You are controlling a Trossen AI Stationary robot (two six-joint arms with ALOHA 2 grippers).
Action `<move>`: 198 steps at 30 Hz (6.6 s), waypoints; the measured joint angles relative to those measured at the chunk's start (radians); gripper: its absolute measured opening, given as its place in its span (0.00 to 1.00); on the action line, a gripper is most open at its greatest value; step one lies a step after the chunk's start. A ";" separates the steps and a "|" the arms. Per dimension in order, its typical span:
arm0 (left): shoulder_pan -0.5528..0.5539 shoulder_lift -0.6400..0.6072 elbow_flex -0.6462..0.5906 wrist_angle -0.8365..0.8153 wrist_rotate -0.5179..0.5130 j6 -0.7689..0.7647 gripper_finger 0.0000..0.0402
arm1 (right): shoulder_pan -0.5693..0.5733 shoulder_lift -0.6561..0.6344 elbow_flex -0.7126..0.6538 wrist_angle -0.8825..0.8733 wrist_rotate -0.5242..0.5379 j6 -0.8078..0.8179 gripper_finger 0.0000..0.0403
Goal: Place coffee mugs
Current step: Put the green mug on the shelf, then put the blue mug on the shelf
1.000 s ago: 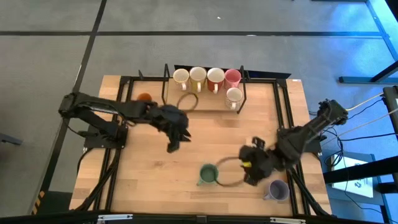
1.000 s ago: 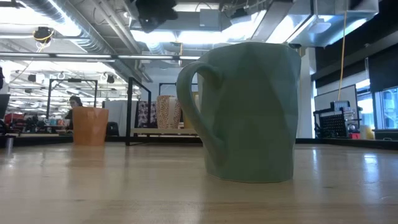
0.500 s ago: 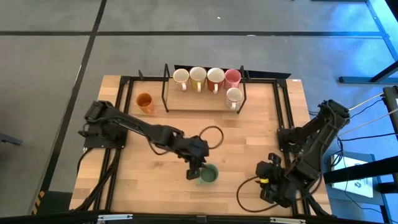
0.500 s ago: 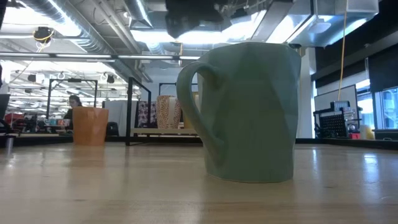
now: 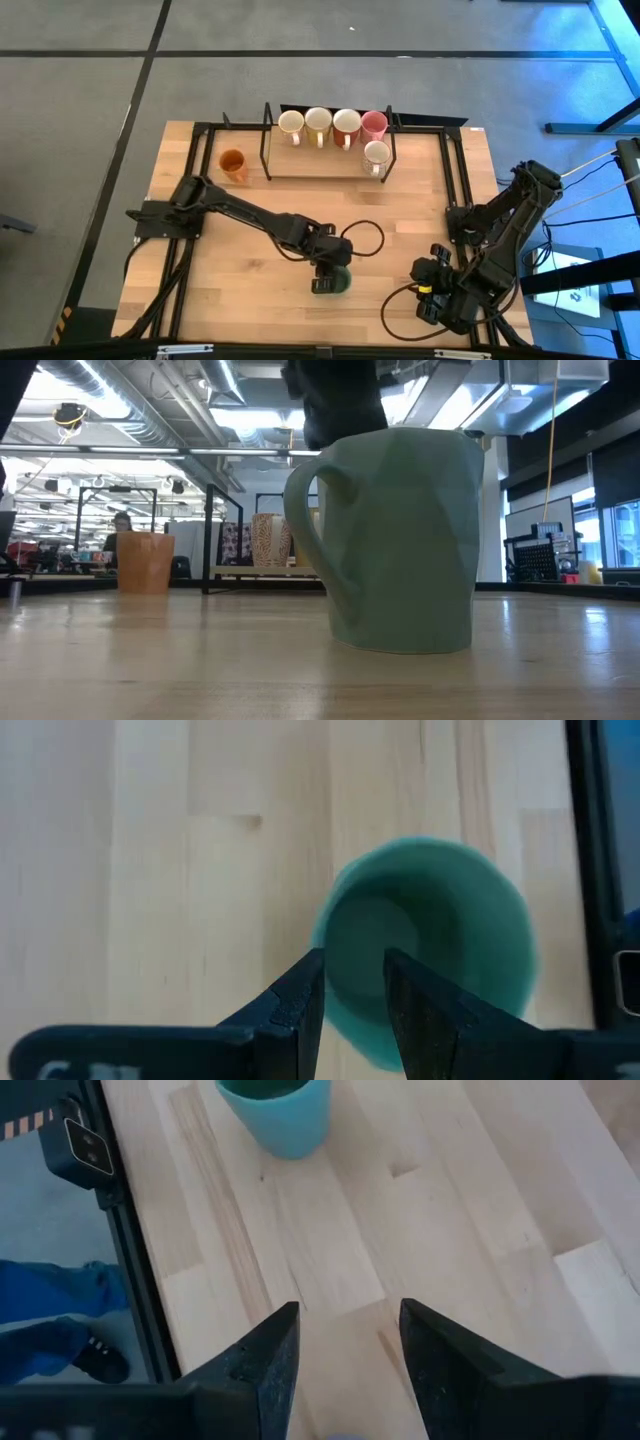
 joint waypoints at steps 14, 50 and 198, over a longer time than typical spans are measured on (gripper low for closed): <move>0.001 0.069 0.000 0.013 -0.006 0.019 0.12 | 0.000 0.000 0.000 -0.002 0.025 -0.004 0.40; 0.038 0.059 -0.021 -0.009 -0.020 -0.020 0.21 | -0.001 0.000 0.000 -0.003 0.024 -0.004 0.40; 0.366 -0.029 0.584 -0.375 -0.263 0.162 0.28 | 0.000 0.000 0.000 -0.095 0.098 0.175 0.40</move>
